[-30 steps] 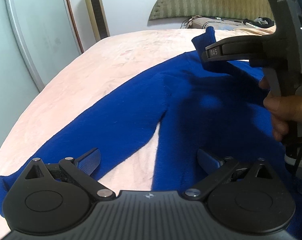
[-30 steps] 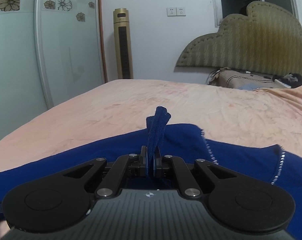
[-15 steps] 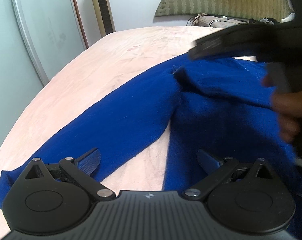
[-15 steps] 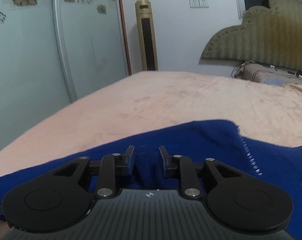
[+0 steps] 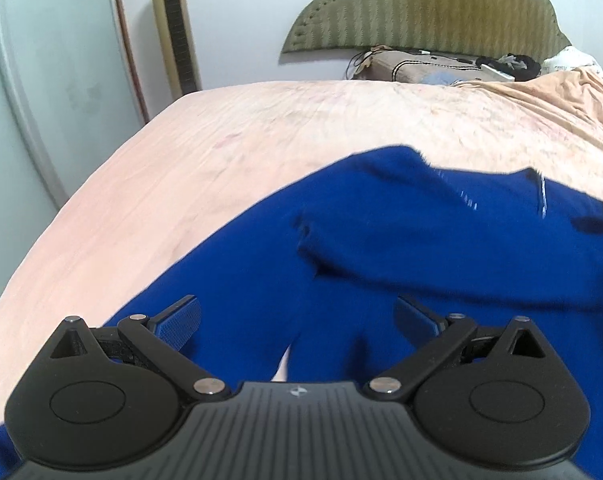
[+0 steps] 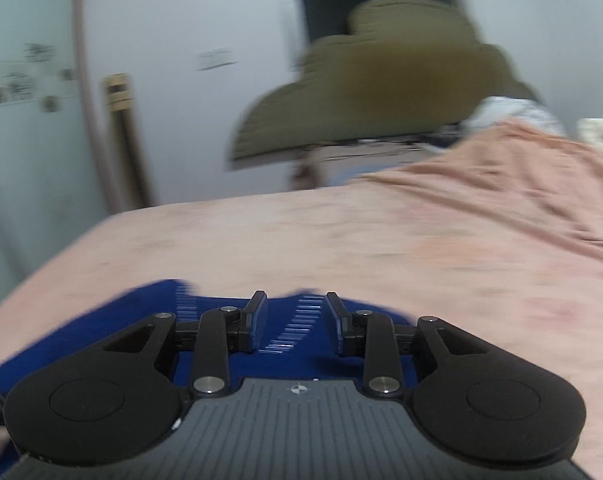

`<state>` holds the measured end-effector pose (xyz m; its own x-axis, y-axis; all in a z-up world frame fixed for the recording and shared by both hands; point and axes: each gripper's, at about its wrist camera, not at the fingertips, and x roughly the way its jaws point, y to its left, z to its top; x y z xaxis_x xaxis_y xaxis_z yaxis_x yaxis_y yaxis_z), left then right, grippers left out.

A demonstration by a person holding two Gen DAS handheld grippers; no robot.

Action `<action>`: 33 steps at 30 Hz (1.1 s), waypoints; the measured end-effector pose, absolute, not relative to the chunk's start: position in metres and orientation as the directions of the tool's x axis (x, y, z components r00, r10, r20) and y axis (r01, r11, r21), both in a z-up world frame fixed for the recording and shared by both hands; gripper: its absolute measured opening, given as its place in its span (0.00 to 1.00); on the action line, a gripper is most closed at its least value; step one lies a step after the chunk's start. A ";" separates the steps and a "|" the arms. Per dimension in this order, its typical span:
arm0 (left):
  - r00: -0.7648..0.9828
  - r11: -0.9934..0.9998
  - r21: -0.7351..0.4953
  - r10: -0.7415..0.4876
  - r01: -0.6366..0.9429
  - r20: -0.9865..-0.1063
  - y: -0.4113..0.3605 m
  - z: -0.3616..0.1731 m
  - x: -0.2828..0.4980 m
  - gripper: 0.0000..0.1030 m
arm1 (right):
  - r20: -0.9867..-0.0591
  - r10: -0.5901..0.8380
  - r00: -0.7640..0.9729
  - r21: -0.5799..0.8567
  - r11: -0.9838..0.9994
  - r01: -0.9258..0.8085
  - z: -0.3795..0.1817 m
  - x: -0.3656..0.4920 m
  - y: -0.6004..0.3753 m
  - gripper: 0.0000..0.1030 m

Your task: Fold small clothes

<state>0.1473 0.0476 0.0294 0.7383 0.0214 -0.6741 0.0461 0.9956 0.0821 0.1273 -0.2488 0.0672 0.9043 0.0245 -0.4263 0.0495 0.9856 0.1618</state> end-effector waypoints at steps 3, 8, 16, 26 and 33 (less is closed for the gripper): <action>0.739 0.993 0.089 0.006 0.073 -0.674 0.032 0.028 0.175 1.00 | -0.479 -0.058 0.876 0.156 0.976 0.150 0.057 0.119 -0.287 0.39; 0.725 0.982 0.169 0.055 0.086 -0.686 0.011 0.008 0.211 1.00 | -0.606 -0.021 0.795 0.131 0.983 0.126 0.029 0.127 -0.305 0.38; 0.707 0.982 0.175 0.075 0.070 -0.704 0.014 -0.017 0.221 1.00 | -0.673 0.016 0.740 0.113 0.990 0.081 0.007 0.196 -0.297 0.36; 0.738 0.972 0.225 0.100 0.071 -0.667 0.005 -0.019 0.218 1.00 | -0.556 -0.224 0.801 0.097 0.939 0.330 0.018 0.202 -0.346 0.50; 0.750 0.973 0.223 0.103 0.061 -0.653 0.005 -0.017 0.215 1.00 | -0.662 0.093 0.744 0.414 0.872 0.260 -0.013 0.201 -0.370 0.54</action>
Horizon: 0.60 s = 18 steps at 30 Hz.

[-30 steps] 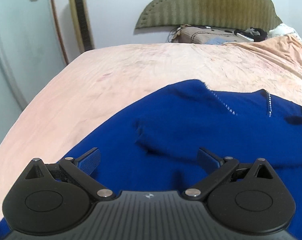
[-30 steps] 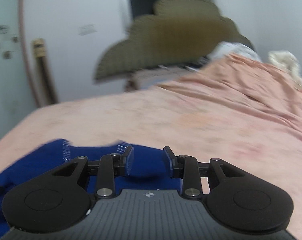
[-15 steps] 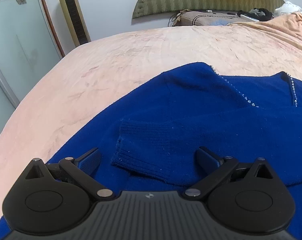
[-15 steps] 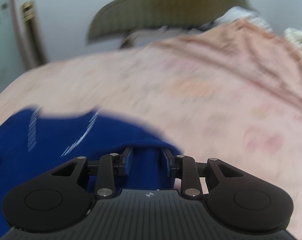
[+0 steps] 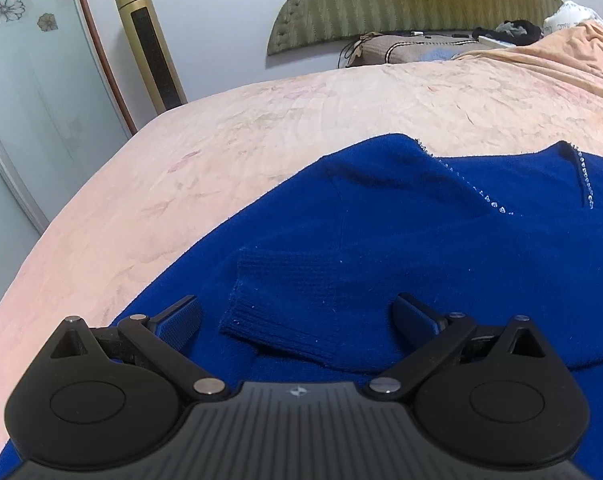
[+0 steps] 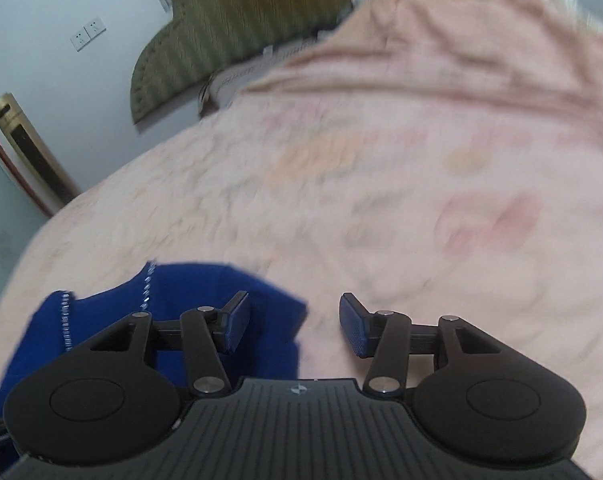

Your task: Fold small clothes

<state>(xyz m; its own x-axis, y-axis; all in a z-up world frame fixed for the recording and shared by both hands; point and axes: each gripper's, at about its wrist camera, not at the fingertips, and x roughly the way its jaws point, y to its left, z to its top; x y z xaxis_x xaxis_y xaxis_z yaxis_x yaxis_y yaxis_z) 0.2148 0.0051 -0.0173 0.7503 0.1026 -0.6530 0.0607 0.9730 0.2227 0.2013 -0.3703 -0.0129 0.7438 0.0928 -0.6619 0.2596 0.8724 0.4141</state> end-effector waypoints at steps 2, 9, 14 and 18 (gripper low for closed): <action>0.752 0.971 0.230 0.107 0.060 -0.650 0.004 -0.016 0.213 1.00 | -0.657 0.150 0.739 0.462 0.854 0.238 -0.021 0.210 -0.369 0.13; 0.764 0.955 0.286 0.123 0.084 -0.634 -0.007 -0.019 0.211 1.00 | -0.593 0.006 0.805 0.260 0.948 0.185 0.012 0.205 -0.358 0.10; 0.762 0.959 0.270 0.114 0.082 -0.638 -0.007 -0.016 0.210 1.00 | -0.604 -0.238 0.761 0.029 0.947 0.319 0.017 0.194 -0.356 0.32; 0.764 0.963 0.259 0.112 0.074 -0.635 -0.004 -0.013 0.208 1.00 | -0.570 0.012 0.821 0.184 0.976 0.114 0.021 0.169 -0.337 0.40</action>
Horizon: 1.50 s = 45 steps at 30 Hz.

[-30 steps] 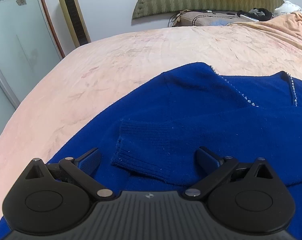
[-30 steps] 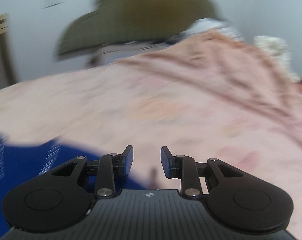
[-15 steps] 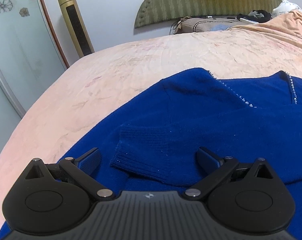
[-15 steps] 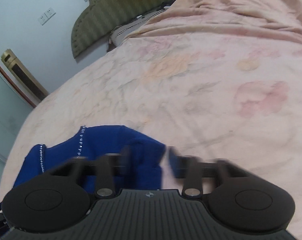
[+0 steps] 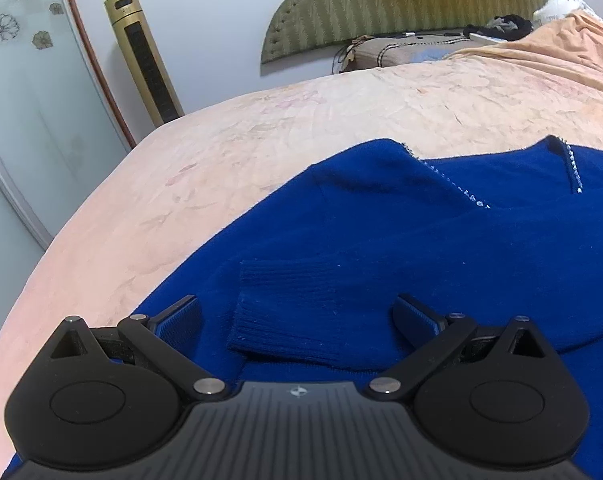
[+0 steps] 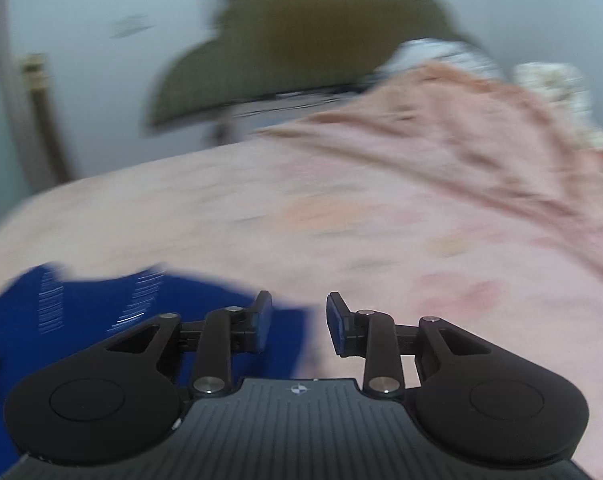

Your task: Fold small clothes

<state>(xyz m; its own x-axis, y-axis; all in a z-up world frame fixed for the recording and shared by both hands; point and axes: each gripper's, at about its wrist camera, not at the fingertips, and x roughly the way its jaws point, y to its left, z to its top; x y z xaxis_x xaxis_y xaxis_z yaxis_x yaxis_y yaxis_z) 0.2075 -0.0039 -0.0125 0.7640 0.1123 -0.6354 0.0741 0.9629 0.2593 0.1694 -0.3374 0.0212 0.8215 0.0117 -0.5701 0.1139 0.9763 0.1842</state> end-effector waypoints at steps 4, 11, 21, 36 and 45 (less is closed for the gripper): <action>0.761 0.971 0.233 0.111 0.054 -0.639 0.005 -0.009 0.203 1.00 | -0.661 0.093 0.745 0.184 0.982 0.041 0.001 0.173 -0.322 0.41; 0.778 0.963 0.263 0.118 0.062 -0.616 0.007 -0.007 0.191 1.00 | -0.608 -0.099 0.788 0.119 0.970 0.213 0.005 0.144 -0.336 0.46; 0.769 0.972 0.230 0.113 0.045 -0.629 0.003 -0.005 0.200 1.00 | -0.571 -0.092 0.816 -0.375 0.913 -0.160 -0.009 0.085 -0.260 0.45; 0.745 0.970 0.238 0.118 0.056 -0.657 0.000 -0.017 0.208 1.00 | -0.577 -0.167 0.799 -0.273 0.962 0.004 -0.019 0.098 -0.278 0.20; 0.741 0.980 0.196 0.099 0.045 -0.664 0.012 -0.014 0.196 1.00 | -0.545 -0.021 0.838 -0.072 0.997 -0.022 0.015 0.086 -0.267 0.41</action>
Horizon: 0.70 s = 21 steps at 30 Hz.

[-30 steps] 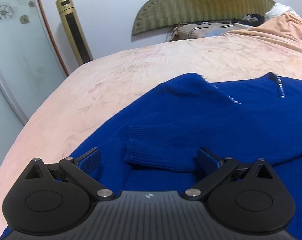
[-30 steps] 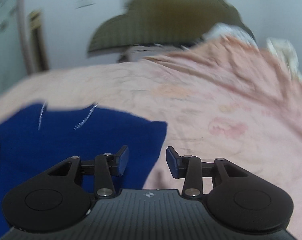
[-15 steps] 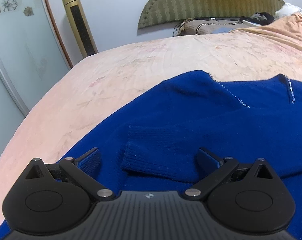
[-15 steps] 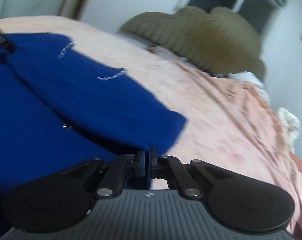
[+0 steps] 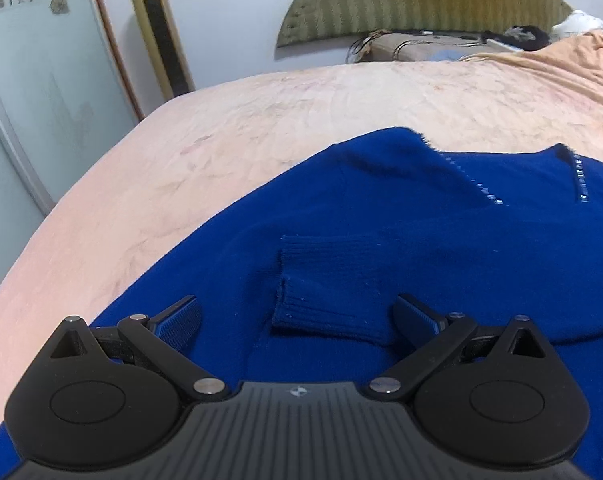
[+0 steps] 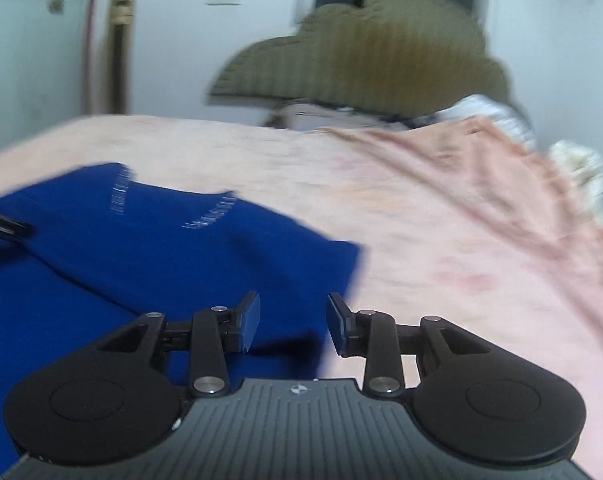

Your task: Fold small clothes

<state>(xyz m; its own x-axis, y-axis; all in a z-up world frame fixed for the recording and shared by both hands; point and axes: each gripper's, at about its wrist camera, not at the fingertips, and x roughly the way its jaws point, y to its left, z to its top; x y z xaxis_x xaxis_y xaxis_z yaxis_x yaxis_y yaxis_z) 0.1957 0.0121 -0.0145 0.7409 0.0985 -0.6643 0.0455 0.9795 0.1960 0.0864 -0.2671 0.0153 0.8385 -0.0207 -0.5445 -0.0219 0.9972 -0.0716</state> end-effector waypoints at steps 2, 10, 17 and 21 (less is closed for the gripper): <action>0.748 0.969 0.240 0.115 0.061 -0.653 0.011 -0.016 0.190 1.00 | -0.578 -0.007 0.816 -0.058 0.998 -0.032 0.004 0.098 -0.265 0.42; 0.712 0.984 0.173 0.103 0.027 -0.695 0.043 -0.011 0.182 1.00 | -0.603 0.015 0.798 0.012 1.000 -0.010 0.001 0.090 -0.265 0.54; 0.738 0.989 0.120 0.143 -0.084 -0.659 0.095 0.014 0.134 1.00 | -0.648 -0.028 0.762 -0.067 0.998 -0.020 0.003 0.106 -0.237 0.59; 0.715 0.979 0.137 0.206 -0.154 -0.668 0.109 0.009 0.097 1.00 | -0.593 0.096 0.800 -0.042 0.988 -0.150 0.022 0.109 -0.200 0.61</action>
